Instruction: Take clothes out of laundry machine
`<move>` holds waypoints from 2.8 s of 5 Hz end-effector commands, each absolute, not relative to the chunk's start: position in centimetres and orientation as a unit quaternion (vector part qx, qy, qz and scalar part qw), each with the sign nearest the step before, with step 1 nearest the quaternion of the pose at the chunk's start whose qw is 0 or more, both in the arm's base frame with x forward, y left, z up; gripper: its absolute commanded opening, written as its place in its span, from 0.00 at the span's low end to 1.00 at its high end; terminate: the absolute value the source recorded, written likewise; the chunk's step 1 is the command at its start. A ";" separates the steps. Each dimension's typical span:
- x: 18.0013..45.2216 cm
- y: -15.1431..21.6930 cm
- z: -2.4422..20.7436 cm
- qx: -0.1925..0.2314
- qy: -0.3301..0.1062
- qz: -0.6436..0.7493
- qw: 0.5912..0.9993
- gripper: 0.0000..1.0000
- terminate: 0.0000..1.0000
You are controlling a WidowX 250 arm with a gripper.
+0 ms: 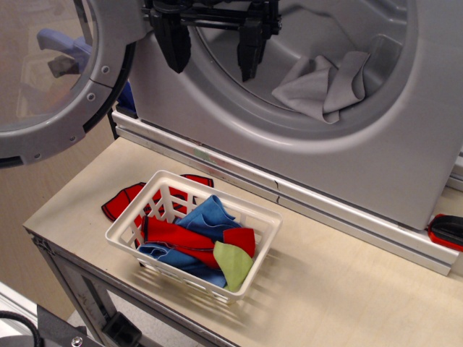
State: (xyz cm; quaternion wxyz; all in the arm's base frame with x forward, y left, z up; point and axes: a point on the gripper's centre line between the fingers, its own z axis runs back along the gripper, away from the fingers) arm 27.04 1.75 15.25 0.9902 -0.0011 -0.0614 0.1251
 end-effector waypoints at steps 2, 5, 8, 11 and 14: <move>28.9 0.6 13.1 -0.038 -0.092 0.201 0.974 1.00 0.00; 34.4 -1.3 11.0 -0.116 -0.205 0.291 0.927 1.00 0.00; 39.7 -2.3 8.4 -0.154 -0.256 0.357 0.885 1.00 0.00; 41.4 -1.8 5.5 -0.148 -0.212 0.440 0.860 1.00 0.00; 41.9 -1.8 4.9 -0.133 -0.187 0.423 0.877 0.00 0.00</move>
